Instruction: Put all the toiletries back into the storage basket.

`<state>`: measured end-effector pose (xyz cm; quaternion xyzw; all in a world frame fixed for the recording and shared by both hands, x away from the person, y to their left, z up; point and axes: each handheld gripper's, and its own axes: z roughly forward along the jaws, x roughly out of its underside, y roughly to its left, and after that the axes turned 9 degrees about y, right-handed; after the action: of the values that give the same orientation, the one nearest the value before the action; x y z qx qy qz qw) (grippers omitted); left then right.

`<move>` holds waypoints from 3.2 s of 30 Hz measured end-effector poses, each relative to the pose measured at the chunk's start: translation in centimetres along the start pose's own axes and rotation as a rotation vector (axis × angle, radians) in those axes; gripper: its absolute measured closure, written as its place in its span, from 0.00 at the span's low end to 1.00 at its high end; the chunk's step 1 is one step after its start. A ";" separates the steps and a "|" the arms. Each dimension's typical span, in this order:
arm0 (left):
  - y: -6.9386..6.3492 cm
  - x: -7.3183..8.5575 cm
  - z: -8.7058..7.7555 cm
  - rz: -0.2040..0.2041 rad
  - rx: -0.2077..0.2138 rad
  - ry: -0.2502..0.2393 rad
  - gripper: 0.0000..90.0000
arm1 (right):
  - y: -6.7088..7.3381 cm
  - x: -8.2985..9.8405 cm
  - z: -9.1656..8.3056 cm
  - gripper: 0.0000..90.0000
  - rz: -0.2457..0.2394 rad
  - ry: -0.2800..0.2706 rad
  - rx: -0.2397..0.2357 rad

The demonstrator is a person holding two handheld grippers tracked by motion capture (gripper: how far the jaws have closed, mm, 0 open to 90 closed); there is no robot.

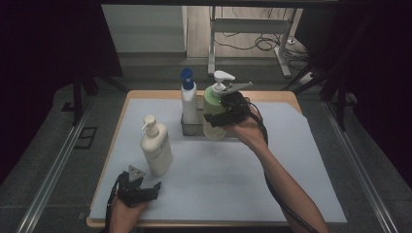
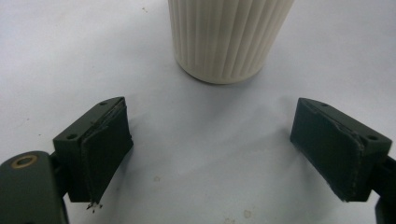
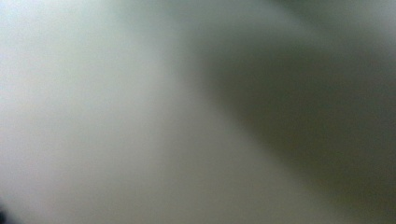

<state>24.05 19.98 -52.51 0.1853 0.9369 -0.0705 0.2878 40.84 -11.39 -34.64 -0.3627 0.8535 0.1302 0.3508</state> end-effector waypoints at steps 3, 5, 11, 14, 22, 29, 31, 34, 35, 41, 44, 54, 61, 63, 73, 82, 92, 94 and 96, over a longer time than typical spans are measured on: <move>0.0 0.0 0.0 0.002 0.000 0.000 0.13 | -0.3 -0.3 0.4 0.14 0.009 -0.002 0.012; 0.0 0.0 0.0 0.001 0.000 0.000 0.13 | -0.6 -0.5 0.6 0.14 0.014 -0.002 0.018; 0.0 0.0 0.0 0.002 0.001 0.000 0.13 | -1.3 -1.1 1.1 0.14 0.037 -0.005 0.042; 0.0 0.0 0.0 0.001 0.001 0.000 0.13 | -1.6 -1.4 1.3 0.14 0.043 -0.007 0.056; 0.0 0.0 0.0 0.001 0.002 0.000 0.13 | -2.8 -2.0 2.0 0.14 0.073 -0.008 0.089; 0.0 0.0 0.0 0.000 0.001 0.003 0.13 | -3.8 -2.3 2.8 0.14 0.092 -0.009 0.116; 0.0 0.0 0.0 0.000 0.002 0.003 0.13 | -3.9 -2.3 3.1 0.14 0.096 -0.009 0.125; 0.0 0.0 0.0 0.000 0.002 0.003 0.13 | -4.2 -2.3 3.5 0.14 0.094 -0.009 0.137; 0.0 0.0 0.0 0.001 0.002 0.003 0.13 | -4.2 -2.3 3.7 0.14 0.090 -0.009 0.139; 0.0 0.0 0.0 0.001 0.002 0.003 0.13 | -4.3 -2.1 4.4 0.14 0.089 0.003 0.139; 0.0 0.0 0.0 0.000 0.002 0.003 0.13 | -4.3 -1.9 4.8 0.14 0.088 0.011 0.137; 0.0 0.0 0.0 0.000 0.002 0.003 0.13 | -4.5 -1.2 6.0 0.14 0.097 0.052 0.116; 0.0 0.0 0.0 0.001 0.002 0.004 0.13 | -4.5 -0.9 6.8 0.14 0.096 0.077 0.107; 0.0 0.0 0.0 0.000 0.002 0.004 0.13 | -4.6 -0.6 7.1 0.14 0.098 0.084 0.103; 0.0 0.0 0.0 0.001 0.002 0.004 0.13 | -4.9 0.7 8.4 0.14 0.110 0.108 0.098; 0.0 0.0 0.0 0.002 0.002 0.005 0.13 | -5.1 1.4 9.1 0.14 0.127 0.111 0.092; 0.0 0.0 0.0 0.003 0.000 0.005 0.13 | -5.5 1.9 9.3 0.13 0.127 0.104 0.063; 0.0 0.0 0.0 0.003 0.000 0.005 0.13 | -5.6 1.9 9.3 0.13 0.128 0.101 0.061; 0.0 0.0 0.0 0.002 0.000 0.004 0.13 | -5.5 2.0 9.3 0.13 0.130 0.095 0.057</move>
<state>24.04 19.99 -52.49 0.1863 0.9374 -0.0700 0.2859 48.51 -11.87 -42.56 -0.3021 0.8942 0.1113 0.3111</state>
